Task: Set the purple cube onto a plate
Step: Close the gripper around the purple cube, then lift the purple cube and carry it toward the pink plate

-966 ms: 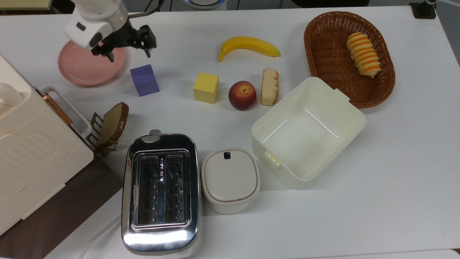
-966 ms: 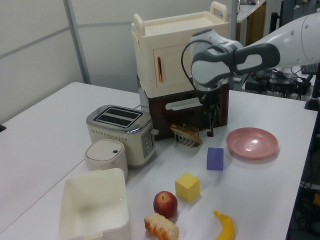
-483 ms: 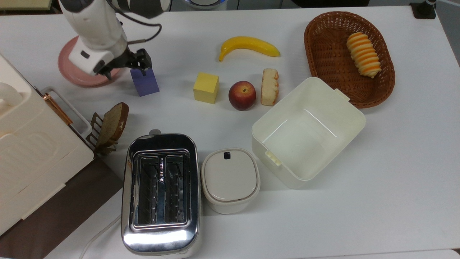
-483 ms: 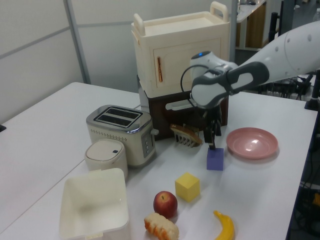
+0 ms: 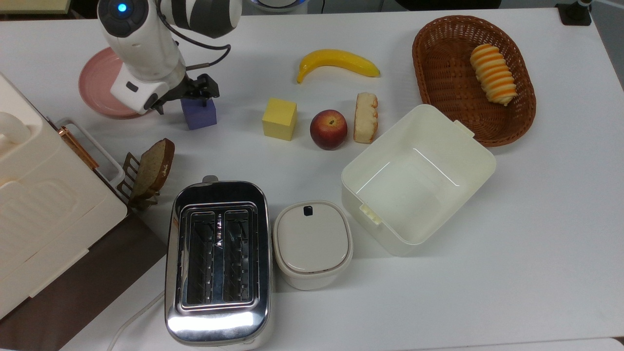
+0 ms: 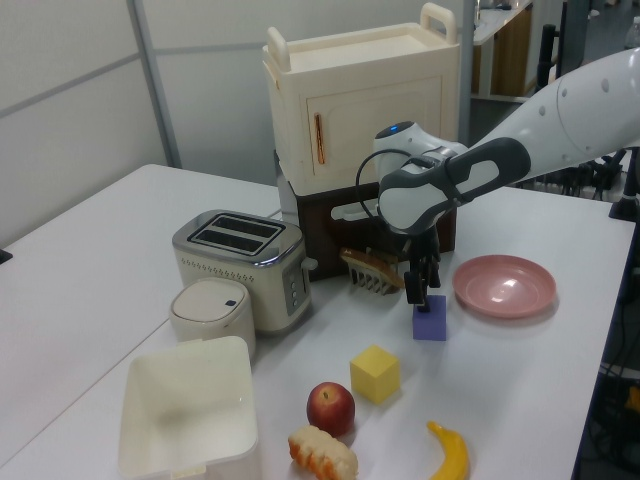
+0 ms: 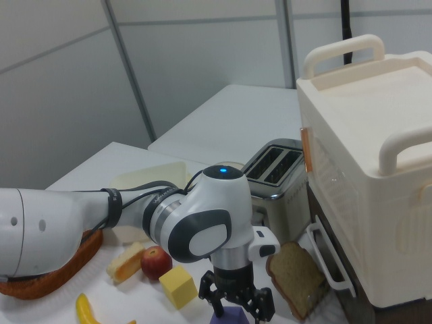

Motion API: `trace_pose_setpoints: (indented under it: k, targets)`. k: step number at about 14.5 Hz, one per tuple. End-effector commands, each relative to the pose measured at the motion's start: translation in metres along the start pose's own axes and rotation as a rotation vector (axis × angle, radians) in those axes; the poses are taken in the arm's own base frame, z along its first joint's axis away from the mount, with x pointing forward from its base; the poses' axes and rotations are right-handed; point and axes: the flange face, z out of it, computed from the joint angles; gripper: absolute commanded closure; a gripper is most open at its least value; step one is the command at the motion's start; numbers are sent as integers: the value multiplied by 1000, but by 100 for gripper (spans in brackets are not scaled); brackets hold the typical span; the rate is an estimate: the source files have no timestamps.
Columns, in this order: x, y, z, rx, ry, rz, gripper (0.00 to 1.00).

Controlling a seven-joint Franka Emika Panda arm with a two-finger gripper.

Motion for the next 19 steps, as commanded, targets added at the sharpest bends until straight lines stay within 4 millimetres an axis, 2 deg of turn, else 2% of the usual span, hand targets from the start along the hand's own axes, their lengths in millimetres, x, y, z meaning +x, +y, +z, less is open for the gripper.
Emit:
trace_pose_setpoints:
  k: [1, 4, 6, 11, 19]
  targets:
    - [-6, -7, -2, -19, 2, -26, 0]
    - [-4, -12, 3, -16, -8, -33, 0]
    - [-2, -21, 13, -12, -20, -48, 0]
    - [-7, -19, 2, -11, -22, -43, 0]
    - [2, -35, 20, -6, -45, -72, 0]
